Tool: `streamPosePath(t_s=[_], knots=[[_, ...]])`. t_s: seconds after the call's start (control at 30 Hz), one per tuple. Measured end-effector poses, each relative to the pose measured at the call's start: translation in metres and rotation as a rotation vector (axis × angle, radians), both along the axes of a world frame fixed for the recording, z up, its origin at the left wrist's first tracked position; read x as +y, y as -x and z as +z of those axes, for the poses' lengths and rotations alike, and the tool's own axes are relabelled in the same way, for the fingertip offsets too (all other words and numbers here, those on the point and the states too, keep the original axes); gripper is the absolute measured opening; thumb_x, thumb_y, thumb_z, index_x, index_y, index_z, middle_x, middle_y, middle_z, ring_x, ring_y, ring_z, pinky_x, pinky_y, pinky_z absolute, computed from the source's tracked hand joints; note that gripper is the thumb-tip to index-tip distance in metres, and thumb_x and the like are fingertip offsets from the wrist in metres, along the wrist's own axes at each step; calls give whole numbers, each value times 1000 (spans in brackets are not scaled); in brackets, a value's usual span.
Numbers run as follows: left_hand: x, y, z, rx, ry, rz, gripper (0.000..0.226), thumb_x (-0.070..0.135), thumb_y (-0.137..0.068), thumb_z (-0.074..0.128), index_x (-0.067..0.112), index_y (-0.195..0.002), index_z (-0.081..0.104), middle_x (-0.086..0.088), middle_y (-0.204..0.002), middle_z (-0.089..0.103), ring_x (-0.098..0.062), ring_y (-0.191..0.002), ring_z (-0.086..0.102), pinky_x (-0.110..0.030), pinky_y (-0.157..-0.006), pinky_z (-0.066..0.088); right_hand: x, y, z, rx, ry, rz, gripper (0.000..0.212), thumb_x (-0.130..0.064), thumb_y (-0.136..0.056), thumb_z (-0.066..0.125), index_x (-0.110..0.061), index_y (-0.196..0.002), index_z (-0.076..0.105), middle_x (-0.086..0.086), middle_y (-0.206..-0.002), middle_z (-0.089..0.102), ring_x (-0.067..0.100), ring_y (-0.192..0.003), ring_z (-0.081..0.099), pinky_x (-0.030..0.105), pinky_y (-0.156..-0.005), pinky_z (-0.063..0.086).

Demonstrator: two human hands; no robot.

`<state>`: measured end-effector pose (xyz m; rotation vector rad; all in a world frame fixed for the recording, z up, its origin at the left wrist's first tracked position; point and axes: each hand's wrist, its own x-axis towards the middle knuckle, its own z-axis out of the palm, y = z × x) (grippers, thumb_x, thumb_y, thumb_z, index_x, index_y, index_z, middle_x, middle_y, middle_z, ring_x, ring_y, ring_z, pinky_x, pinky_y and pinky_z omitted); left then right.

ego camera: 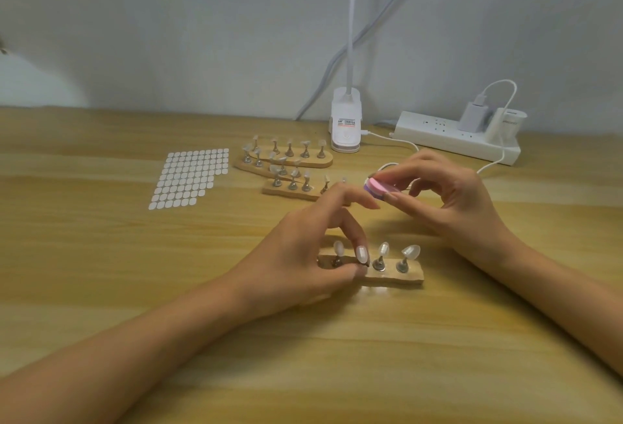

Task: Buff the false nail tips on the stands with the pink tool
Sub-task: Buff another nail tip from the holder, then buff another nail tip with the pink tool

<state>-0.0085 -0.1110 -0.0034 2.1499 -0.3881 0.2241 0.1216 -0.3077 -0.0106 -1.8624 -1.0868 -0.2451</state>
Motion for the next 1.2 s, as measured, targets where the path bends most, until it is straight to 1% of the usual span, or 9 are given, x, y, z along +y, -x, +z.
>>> streamPosePath(t_s=[0.13, 0.23, 0.3, 0.43, 0.6, 0.83, 0.93, 1.07, 1.2], knots=[[-2, -1, 2, -41, -48, -5, 64, 7, -81, 78, 23, -133, 45, 14, -97, 73, -6, -113, 61, -9, -91, 40, 0, 4, 4, 75, -65, -19, 21, -34, -85, 72, -26, -103, 76, -3, -99, 69, 19, -89, 65, 39, -74, 54], [-5, -3, 2, -79, -128, -10, 69, 14, -82, 79, 26, -138, 40, 18, -97, 71, -7, -118, 59, -33, -111, 36, 0, 5, 6, 160, -101, -41, 22, -34, -84, 72, -22, -102, 77, -3, -99, 70, 15, -87, 64, 44, -78, 54], [-6, -4, 2, -106, -163, -1, 69, 18, -83, 79, 28, -138, 39, 18, -96, 70, -6, -118, 58, -42, -113, 34, 0, 5, 7, 185, -106, -55, 24, -34, -83, 72, -20, -101, 78, -2, -100, 71, 17, -87, 65, 48, -80, 54], [-13, -4, 0, -133, -177, 62, 73, 26, -82, 80, 35, -140, 37, 20, -94, 67, -1, -105, 58, -38, -110, 33, 0, 6, 8, 190, -104, -65, 26, -37, -83, 72, -21, -102, 77, -4, -99, 70, 14, -87, 64, 43, -79, 54], [-22, -3, -1, -135, -112, 97, 77, 24, -81, 81, 44, -139, 35, 18, -88, 67, 2, -93, 57, -35, -86, 42, 1, 6, 8, 188, -112, -67, 27, -38, -83, 71, -21, -102, 77, -3, -100, 71, 13, -87, 64, 39, -78, 52], [-26, 3, -4, -421, -272, 108, 75, 19, -84, 79, 42, -138, 32, 17, -87, 64, -3, -106, 61, -37, -110, 29, 2, 6, 9, 211, -123, -65, 31, -47, -82, 74, -23, -100, 77, -1, -101, 71, 17, -91, 65, 45, -81, 54], [-25, 7, -3, -471, -48, 69, 66, 13, -86, 77, 32, -138, 41, 13, -84, 64, -3, -104, 67, -42, -108, 41, 3, 6, 9, 215, -136, -68, 29, -46, -83, 76, -24, -102, 77, -1, -101, 72, 18, -91, 66, 46, -82, 54], [-6, -2, 6, -357, 384, 96, 61, 3, -85, 77, 23, -134, 48, 1, -90, 70, -12, -93, 75, -27, -87, 58, 5, 4, 8, 247, -172, -104, 35, -38, -80, 77, -25, -112, 74, -1, -96, 74, 21, -91, 68, 49, -85, 55], [14, -19, 5, -152, 510, 229, 59, -1, -78, 82, 21, -126, 56, 0, -86, 71, -15, -84, 75, -31, -72, 62, 4, 6, 9, 178, -174, -54, 23, -33, -83, 75, -20, -102, 77, -5, -99, 76, 21, -91, 69, 48, -80, 56]])
